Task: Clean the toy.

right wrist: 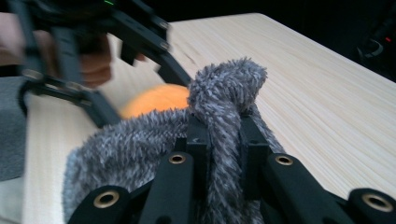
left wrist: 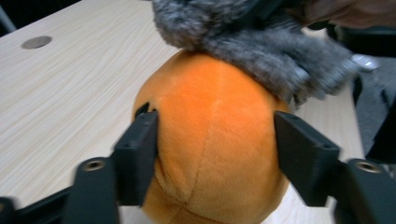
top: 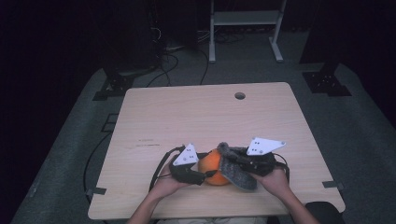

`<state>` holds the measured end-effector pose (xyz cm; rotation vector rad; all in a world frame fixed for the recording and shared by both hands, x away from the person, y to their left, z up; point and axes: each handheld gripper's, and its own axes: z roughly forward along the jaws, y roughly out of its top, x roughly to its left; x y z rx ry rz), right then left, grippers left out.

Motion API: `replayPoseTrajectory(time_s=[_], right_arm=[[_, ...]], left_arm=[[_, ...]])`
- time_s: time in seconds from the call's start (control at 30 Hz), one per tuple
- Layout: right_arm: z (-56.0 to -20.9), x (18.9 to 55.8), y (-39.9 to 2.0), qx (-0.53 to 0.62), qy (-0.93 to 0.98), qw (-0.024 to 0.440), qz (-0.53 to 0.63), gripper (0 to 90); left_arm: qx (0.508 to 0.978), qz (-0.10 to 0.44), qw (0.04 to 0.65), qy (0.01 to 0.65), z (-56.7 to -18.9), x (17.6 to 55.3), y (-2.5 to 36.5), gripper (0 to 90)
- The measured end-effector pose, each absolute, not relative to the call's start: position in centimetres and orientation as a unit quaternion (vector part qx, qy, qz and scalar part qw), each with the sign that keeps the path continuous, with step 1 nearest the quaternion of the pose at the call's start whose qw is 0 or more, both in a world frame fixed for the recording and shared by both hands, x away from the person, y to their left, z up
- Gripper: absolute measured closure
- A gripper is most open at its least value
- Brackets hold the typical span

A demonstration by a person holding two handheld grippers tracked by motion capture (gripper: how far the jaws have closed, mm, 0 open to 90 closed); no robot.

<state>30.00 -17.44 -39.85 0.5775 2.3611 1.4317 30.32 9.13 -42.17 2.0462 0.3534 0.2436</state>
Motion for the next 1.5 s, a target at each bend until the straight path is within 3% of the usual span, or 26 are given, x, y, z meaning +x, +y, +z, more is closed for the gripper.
replayPoseTrajectory(time_s=[0.03,0.3,0.43,0.57,0.67,0.87,1.0,1.07,1.23,1.43,1.5], right_arm=[[-39.9,30.1,-17.7,0.207,0.824,0.162,0.501,77.8],[-39.6,29.1,-16.3,0.165,0.826,0.155,0.516,77.6],[-39.7,29.7,-17.2,0.184,0.822,0.154,0.517,77.6],[-39.4,29.1,-16.6,0.170,0.817,0.147,0.531,77.5],[-39.5,28.8,-15.7,0.154,0.826,0.149,0.522,77.6],[-39.6,29.6,-17.1,0.177,0.822,0.155,0.519,77.8],[-39.0,28.8,-16.5,0.167,0.818,0.156,0.528,77.8],[-38.9,28.3,-15.3,0.148,0.825,0.156,0.523,77.8],[-39.3,29.3,-16.0,0.168,0.826,0.157,0.515,77.9],[-39.2,28.8,-15.8,0.173,0.820,0.149,0.525,77.8],[-39.5,28.7,-15.2,0.164,0.824,0.144,0.523,77.9]], left_arm=[[0.848,0.103,0.498,0.148,-42.2,30.3,9.0,27.9],[0.858,0.129,0.482,0.122,-42.3,29.7,8.5,29.8],[0.849,0.108,0.498,0.142,-42.5,30.1,8.4,20.7],[0.856,0.147,0.478,0.126,-42.4,29.6,7.8,30.1],[0.857,0.146,0.479,0.123,-42.5,29.6,8.0,30.3],[0.851,0.110,0.486,0.164,-42.4,30.5,8.4,13.5],[0.856,0.141,0.478,0.135,-42.6,29.8,7.8,31.1],[0.860,0.156,0.472,0.119,-42.6,29.3,7.4,34.7],[0.857,0.154,0.478,0.117,-42.7,29.1,7.7,37.6],[0.866,0.154,0.463,0.107,-42.8,29.1,7.2,29.7],[0.867,0.159,0.460,0.104,-42.9,29.1,7.7,32.4]])
